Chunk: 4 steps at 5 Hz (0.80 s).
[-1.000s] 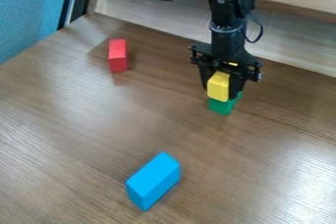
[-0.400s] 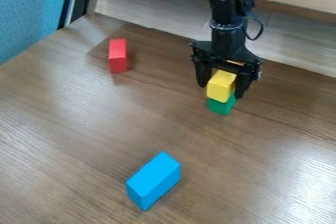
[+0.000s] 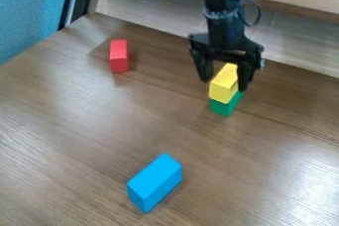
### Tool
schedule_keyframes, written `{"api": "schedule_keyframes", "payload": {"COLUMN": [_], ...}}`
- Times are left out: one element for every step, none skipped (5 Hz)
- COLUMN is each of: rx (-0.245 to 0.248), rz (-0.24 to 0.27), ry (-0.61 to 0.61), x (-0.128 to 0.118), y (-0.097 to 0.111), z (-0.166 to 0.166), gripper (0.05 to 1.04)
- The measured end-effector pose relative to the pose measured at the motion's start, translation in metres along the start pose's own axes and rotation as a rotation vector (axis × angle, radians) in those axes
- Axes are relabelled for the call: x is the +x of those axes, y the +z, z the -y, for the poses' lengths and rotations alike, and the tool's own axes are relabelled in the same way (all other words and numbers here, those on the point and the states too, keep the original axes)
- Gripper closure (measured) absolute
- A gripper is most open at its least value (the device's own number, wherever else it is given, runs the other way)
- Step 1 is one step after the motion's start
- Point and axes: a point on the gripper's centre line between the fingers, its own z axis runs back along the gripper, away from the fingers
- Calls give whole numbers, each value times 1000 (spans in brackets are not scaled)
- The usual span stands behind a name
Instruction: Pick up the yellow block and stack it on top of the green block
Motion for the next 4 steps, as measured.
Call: {"api": "schedule_keyframes", "payload": {"rx": [-22, -21, -13, 23], "rz": [50, 85, 90, 93], "ry": [10, 30, 70, 126], "x": [0, 3, -5, -16], "y": [23, 42, 54, 62], "z": [-5, -11, -24, -48], "gripper": [82, 82, 82, 82]}}
